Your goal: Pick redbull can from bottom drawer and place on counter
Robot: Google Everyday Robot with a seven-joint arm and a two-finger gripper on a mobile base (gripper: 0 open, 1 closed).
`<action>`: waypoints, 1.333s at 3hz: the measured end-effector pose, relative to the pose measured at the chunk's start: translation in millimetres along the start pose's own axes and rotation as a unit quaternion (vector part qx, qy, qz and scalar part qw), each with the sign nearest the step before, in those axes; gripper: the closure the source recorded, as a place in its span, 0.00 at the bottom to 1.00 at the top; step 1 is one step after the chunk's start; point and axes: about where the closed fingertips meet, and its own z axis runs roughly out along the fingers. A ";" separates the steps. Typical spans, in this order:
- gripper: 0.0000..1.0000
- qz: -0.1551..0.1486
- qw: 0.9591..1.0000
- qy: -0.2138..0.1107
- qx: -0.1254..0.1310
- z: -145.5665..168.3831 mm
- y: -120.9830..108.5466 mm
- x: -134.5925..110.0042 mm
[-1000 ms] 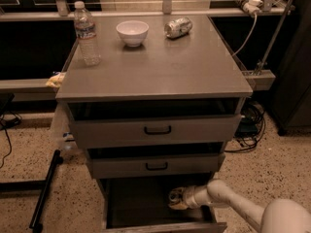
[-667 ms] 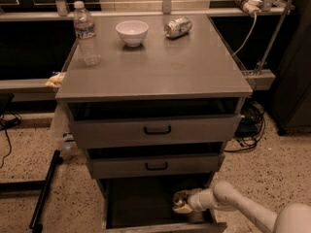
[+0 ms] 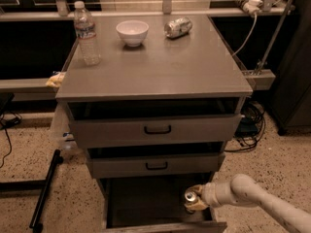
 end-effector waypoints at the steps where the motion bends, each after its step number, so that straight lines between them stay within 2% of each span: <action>1: 1.00 -0.009 1.000 0.003 0.004 -7.6 -5.7 -7.8; 2: 1.00 -0.013 1.000 0.000 0.005 -11.0 -4.3 -13.9; 3: 1.00 -0.026 0.999 -0.006 0.025 -47.7 -1.3 -57.1; 4: 1.00 -0.033 0.999 -0.007 0.037 -98.7 22.7 -128.4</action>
Offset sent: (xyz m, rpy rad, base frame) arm 0.0094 -0.0086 0.0251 -0.0249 -0.0319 0.0047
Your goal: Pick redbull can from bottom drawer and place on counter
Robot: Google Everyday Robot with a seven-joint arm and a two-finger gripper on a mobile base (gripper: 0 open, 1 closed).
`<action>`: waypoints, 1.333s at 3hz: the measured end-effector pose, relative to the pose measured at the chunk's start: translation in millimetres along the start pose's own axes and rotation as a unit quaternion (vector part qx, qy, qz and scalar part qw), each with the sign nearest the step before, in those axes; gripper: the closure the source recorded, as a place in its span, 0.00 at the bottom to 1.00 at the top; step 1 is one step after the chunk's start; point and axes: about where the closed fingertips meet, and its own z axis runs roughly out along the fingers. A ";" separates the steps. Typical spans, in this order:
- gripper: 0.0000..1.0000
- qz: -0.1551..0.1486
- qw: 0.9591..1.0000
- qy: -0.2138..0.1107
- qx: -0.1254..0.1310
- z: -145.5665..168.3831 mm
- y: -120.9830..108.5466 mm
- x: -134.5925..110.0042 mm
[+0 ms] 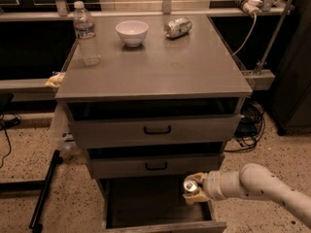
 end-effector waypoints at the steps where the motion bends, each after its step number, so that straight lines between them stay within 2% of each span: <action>1: 1.00 0.019 1.000 0.002 0.002 -42.4 20.0 -77.5; 2: 1.00 0.015 0.999 0.034 0.025 -100.6 -3.8 -144.4; 3: 1.00 -0.007 0.998 0.052 0.044 -123.9 -10.0 -168.1; 4: 1.00 -0.007 0.998 0.052 0.044 -124.0 -10.1 -168.2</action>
Offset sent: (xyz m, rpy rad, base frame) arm 0.0232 -0.0022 0.3865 -0.2995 -0.1806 -0.1238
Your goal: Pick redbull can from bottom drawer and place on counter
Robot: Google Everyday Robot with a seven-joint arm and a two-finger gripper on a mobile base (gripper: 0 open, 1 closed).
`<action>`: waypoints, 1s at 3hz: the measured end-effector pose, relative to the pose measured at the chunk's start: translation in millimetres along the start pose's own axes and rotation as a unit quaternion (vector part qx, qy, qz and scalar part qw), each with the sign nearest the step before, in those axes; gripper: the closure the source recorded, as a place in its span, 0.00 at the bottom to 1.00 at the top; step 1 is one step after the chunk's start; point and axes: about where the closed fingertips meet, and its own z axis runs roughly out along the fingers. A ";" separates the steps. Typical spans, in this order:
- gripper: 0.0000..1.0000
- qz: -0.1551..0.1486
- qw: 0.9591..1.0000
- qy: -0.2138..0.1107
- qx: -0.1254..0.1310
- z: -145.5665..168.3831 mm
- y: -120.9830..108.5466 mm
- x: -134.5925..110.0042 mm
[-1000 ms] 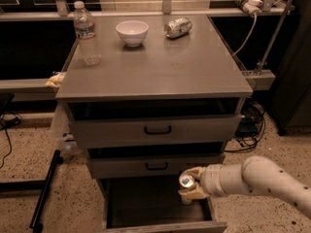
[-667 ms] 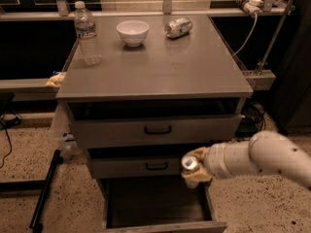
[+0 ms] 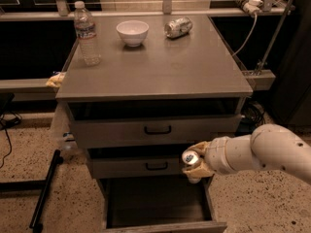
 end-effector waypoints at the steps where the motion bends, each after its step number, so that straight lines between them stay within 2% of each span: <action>1: 1.00 0.006 1.000 -0.017 0.002 -29.0 -20.7 -23.1; 2: 1.00 0.021 0.999 -0.022 0.012 -92.5 -60.9 -59.5; 3: 1.00 0.050 0.998 -0.001 0.023 -158.1 -97.1 -91.9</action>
Offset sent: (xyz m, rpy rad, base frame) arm 0.0594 -0.0729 0.2369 0.0747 -0.0269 -0.0965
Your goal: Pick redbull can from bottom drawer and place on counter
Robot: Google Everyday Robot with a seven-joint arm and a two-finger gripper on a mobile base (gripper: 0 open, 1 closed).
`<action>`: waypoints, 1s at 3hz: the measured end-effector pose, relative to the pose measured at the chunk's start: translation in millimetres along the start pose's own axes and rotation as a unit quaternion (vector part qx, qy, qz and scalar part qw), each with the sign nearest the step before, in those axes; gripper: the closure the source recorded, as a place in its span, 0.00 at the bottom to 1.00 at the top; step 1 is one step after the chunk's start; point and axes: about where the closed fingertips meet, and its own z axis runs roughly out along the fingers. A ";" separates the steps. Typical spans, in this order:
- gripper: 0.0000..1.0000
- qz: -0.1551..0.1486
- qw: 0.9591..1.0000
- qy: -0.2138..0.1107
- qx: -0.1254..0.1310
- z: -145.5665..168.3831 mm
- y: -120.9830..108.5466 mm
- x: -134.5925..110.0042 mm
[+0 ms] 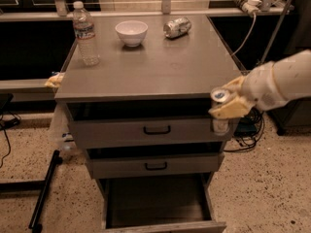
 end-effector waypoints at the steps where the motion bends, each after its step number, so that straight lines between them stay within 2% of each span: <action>1: 1.00 0.017 0.999 0.011 0.030 -62.3 -30.4 -46.4; 2: 1.00 0.011 0.999 -0.006 0.052 -87.8 -45.8 -65.6; 3: 1.00 0.014 0.999 -0.003 0.046 -80.0 -43.7 -63.0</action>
Offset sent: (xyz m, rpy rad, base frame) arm 0.0082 -0.0129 0.0664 -0.0159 -0.0072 -0.0559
